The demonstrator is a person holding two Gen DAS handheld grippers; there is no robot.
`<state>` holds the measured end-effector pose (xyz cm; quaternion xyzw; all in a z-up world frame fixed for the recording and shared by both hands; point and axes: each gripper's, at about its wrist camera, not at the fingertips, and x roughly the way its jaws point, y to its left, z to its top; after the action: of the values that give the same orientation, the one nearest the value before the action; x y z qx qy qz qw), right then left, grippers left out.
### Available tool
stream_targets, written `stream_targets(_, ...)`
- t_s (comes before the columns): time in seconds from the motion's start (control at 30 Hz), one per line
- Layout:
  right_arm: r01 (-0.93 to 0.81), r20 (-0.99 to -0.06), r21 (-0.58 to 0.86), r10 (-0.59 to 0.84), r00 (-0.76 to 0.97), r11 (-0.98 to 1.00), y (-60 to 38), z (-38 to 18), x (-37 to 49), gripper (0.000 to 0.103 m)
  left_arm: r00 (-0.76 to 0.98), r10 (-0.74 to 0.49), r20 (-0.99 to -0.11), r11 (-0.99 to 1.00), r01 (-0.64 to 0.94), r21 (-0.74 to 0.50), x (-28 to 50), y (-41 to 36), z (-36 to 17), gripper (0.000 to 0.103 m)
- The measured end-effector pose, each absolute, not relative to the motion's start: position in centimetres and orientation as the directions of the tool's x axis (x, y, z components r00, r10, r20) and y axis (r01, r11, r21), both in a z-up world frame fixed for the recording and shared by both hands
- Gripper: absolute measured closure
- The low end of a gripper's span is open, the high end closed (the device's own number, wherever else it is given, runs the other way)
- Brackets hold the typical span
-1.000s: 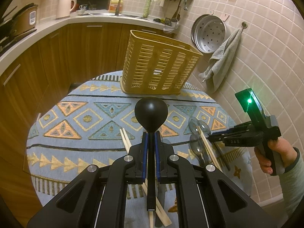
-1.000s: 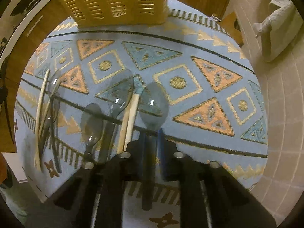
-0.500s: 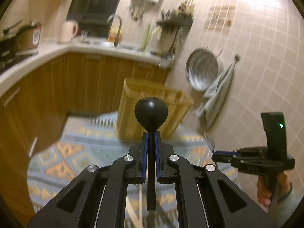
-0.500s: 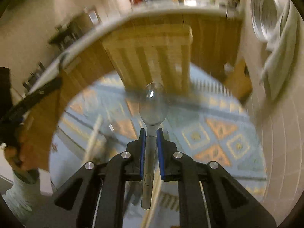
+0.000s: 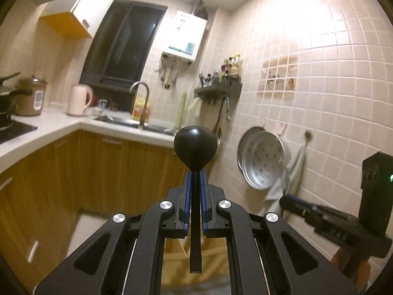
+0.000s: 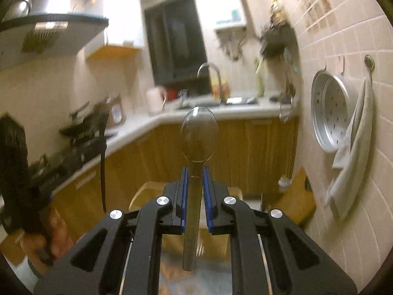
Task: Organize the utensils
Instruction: 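Carry both over the yellow basket, open the left tool while the right tool opens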
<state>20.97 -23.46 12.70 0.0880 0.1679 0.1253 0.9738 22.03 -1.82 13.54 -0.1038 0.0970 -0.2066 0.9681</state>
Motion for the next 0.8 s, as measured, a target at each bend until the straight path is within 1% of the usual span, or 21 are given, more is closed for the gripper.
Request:
stream_targets(0.13,-0.159,-0.238,0.240,0.217,0.947,0.958,-24.8,12.3,24.4,0.093,0.904,-0.406,-0.136,0.897,0.366,-0.249,25.1,-2.2,12.5,0.098)
stream_targets(0.23,-0.124,-0.224,0.249,0.182,0.957,0.960,-25.3,11.3,26.5,0.093,0.906,-0.397,-0.147,0.898,0.350,-0.267,26.8,-2.1,11.1,0.098)
stream_targets(0.33,-0.106,-0.237,0.224,0.160,0.958,0.969,-25.0,9.7,28.2,0.093,0.912,-0.375,-0.164,0.907,0.324,-0.271,28.0,-2.3,9.5,0.098)
stream_targets(0.47,-0.102,-0.246,0.175,0.144,0.958,0.979,-24.2,7.9,28.8,0.093,0.921,-0.341,-0.188,0.926,0.294,-0.239,28.8,-2.8,7.9,0.098)
stream_targets(0.6,-0.102,-0.261,0.175,0.146,0.954,0.979,-24.1,6.3,29.1,0.093,0.921,-0.333,-0.204,0.928,0.281,-0.245,29.2,-2.7,6.6,0.098)
stream_targets(0.73,-0.108,-0.278,0.164,0.151,0.949,0.981,-23.9,5.1,29.0,0.093,0.920,-0.329,-0.212,0.933,0.281,-0.226,29.0,-2.8,6.1,0.098)
stream_targets(0.8,-0.125,-0.288,0.180,0.174,0.942,0.976,-24.0,4.8,29.0,0.092,0.919,-0.327,-0.218,0.934,0.279,-0.225,28.8,-2.7,6.0,0.098)
